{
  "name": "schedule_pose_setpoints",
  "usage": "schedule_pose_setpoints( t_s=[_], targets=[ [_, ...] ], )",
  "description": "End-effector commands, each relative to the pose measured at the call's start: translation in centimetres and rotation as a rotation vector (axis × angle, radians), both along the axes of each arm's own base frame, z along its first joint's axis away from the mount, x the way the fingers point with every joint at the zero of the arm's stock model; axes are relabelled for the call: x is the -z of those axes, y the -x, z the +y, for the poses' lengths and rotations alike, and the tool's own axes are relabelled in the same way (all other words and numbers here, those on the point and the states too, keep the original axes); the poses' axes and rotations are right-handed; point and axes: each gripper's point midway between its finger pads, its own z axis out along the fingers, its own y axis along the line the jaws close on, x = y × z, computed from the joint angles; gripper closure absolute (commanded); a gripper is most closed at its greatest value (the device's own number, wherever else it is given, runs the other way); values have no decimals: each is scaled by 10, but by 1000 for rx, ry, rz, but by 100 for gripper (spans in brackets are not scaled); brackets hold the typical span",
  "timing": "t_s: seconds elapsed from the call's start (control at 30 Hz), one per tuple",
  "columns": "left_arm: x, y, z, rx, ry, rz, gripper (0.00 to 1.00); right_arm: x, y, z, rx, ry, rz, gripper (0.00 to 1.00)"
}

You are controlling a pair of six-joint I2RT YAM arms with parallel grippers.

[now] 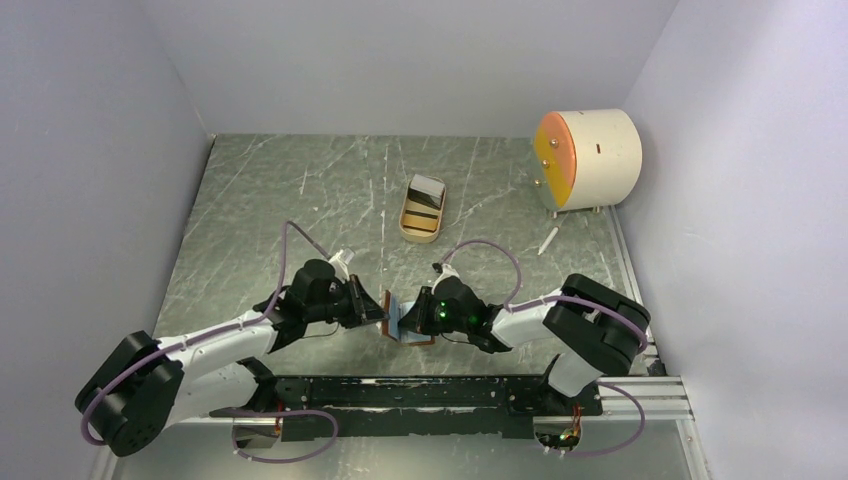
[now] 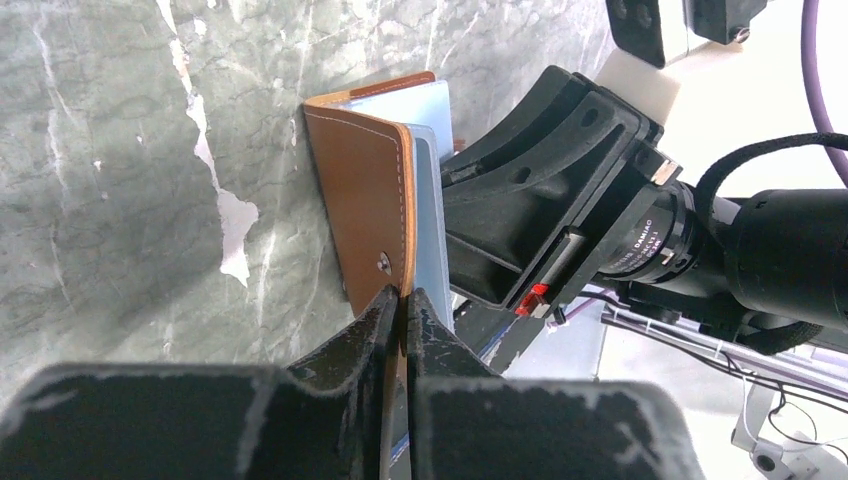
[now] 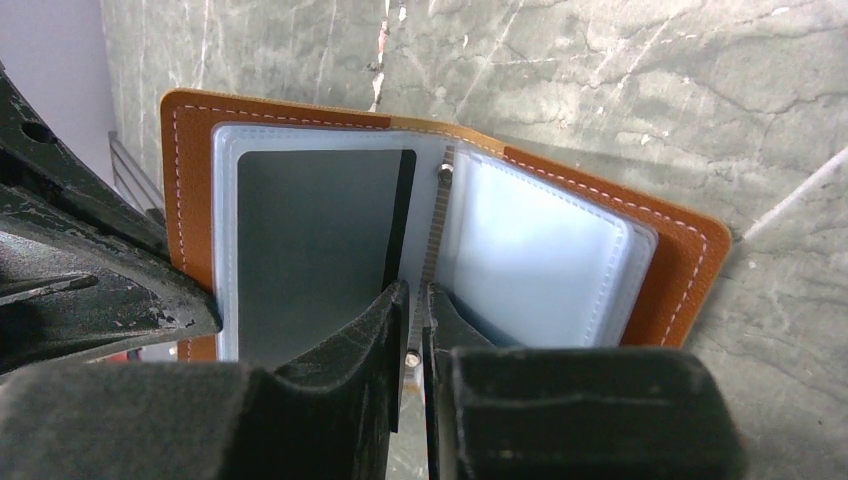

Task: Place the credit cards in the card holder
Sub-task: Insert the credit card into the card holder, then turn over the card slot in the card holder.

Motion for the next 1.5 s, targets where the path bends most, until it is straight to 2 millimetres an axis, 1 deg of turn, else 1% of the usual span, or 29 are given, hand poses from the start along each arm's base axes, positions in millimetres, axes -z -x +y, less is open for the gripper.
schedule_pose_setpoints(
  t_s=[0.0,0.13,0.23,0.37,0.5,0.73,0.87,0.93,1.0,1.1,1.17,1.23,1.3,1.37,1.47],
  targets=[
    [8,-5,7,-26,-73,15,89,23,2,-13,3,95,11,84],
    [18,-6,17,-52,-162,38,89,25,2,-16,6,103,6,83],
    [19,-10,21,-65,-208,42,88,25,2,-16,1,106,0,82],
    [13,-13,19,-59,-216,34,85,23,0,-17,7,111,-8,81],
    [13,-12,15,-45,-212,36,83,23,-1,-17,3,120,-16,81],
    [6,-11,4,-4,-154,28,80,22,0,-19,6,116,-18,82],
    [2,-8,-4,26,-100,25,79,19,-3,-19,10,120,-33,79],
    [2,-7,-6,35,-93,32,82,18,-4,-19,3,132,-44,77],
    [2,-8,-4,28,-106,34,90,15,-4,-18,-14,147,-50,77],
    [3,-10,7,-2,-173,27,91,-3,-5,-19,-46,154,-89,77],
    [2,-13,15,-27,-220,21,91,-14,-7,-23,-43,170,-119,77],
    [-2,-14,20,-39,-247,10,91,-21,-8,-28,-31,172,-140,78],
    [-9,-17,21,-47,-260,-3,91,-20,-10,-34,-16,190,-151,80],
    [-16,-19,21,-46,-263,-9,91,-14,-10,-38,-9,211,-149,81],
    [-22,-20,14,-25,-239,-9,91,-9,-9,-35,-19,204,-149,82]
  ],
)
